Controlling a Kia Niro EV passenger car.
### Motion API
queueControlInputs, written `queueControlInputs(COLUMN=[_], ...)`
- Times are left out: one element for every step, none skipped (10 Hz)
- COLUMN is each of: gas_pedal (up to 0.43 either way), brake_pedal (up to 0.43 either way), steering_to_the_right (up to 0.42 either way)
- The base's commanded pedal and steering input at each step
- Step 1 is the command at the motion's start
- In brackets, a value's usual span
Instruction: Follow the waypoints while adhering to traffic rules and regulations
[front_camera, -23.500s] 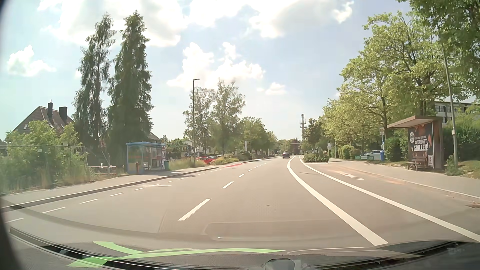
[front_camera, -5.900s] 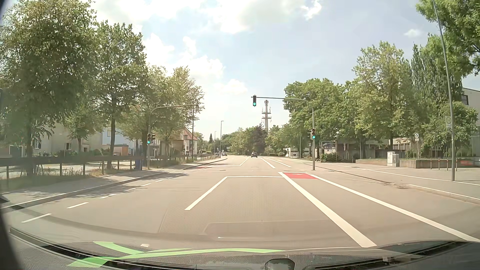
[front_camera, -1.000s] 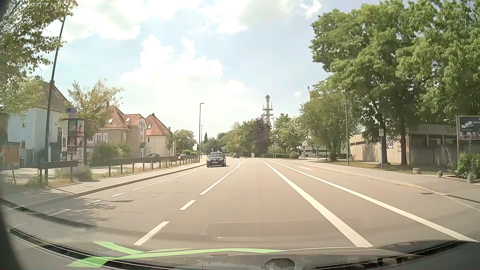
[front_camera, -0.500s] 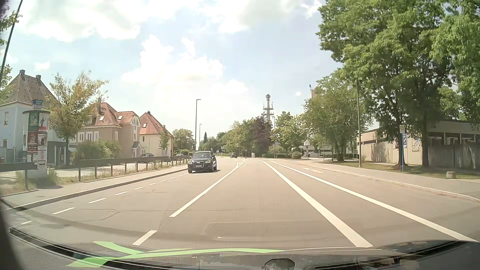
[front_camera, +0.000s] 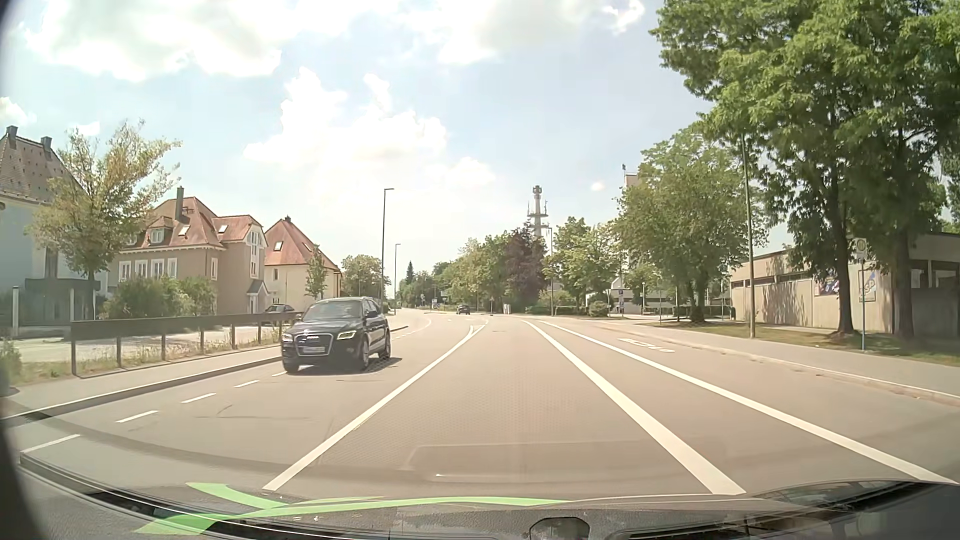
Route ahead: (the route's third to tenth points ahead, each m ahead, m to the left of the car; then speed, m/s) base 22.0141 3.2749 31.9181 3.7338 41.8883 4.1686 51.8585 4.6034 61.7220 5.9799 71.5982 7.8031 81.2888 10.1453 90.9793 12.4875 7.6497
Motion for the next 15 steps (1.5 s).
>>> queueControlInputs(gas_pedal=[0.157, 0.157, 0.157, 0.157, 0.157, 0.157, 0.157, 0.157, 0.157, 0.157, 0.157, 0.157, 0.157, 0.157, 0.157], brake_pedal=[0.0, 0.0, 0.0, 0.0, 0.0, 0.0, 0.0, 0.0, 0.0, 0.0, 0.0, 0.0, 0.0, 0.0, 0.0], steering_to_the_right=[-0.005, -0.004, -0.004, -0.004, -0.005, -0.005, -0.005, -0.005, -0.004, -0.004, -0.005, -0.005, -0.005, -0.005, -0.005])
